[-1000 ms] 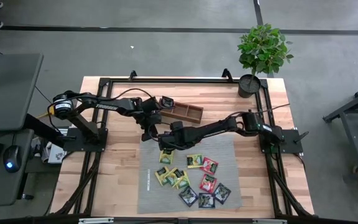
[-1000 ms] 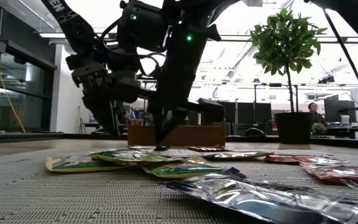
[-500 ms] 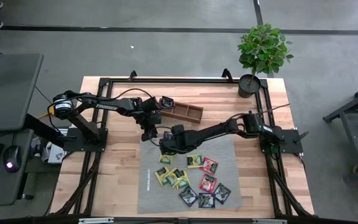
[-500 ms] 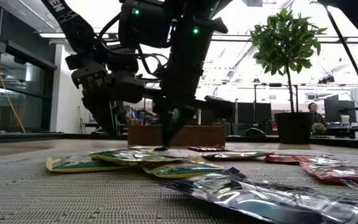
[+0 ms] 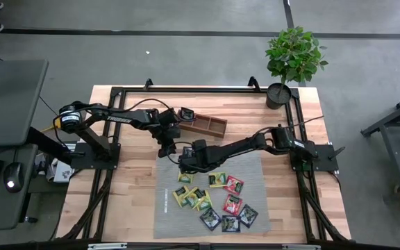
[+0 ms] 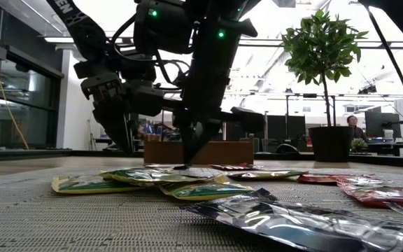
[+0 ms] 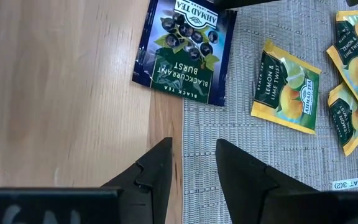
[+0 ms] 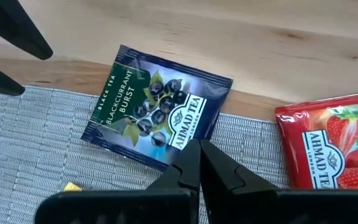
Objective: Pick & Place Tea
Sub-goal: Put the purple tea bag into the left section of the wooden organizer
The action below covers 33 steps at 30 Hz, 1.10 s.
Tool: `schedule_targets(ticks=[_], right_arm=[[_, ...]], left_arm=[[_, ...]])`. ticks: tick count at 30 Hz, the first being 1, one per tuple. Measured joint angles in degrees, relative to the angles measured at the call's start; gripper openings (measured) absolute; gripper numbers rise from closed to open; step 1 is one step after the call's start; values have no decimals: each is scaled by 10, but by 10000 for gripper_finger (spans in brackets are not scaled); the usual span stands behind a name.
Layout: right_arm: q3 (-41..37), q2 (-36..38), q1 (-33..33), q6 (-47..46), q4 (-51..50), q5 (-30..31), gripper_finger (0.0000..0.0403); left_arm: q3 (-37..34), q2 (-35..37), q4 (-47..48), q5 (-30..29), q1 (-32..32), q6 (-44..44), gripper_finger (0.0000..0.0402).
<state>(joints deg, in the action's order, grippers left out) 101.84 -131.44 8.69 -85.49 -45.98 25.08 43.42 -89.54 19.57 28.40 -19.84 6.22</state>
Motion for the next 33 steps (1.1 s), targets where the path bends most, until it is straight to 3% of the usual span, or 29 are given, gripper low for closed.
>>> schedule_targets(ticks=[20, 33], right_arm=[[-52, 5, -3, -27, 80, -16, 0], [-52, 2, -4, 19, 94, -15, 0]], left_arm=[[0, 0, -1, 14, 0, -7, 122], [0, -56, -69, 74, 0, -122, 122]])
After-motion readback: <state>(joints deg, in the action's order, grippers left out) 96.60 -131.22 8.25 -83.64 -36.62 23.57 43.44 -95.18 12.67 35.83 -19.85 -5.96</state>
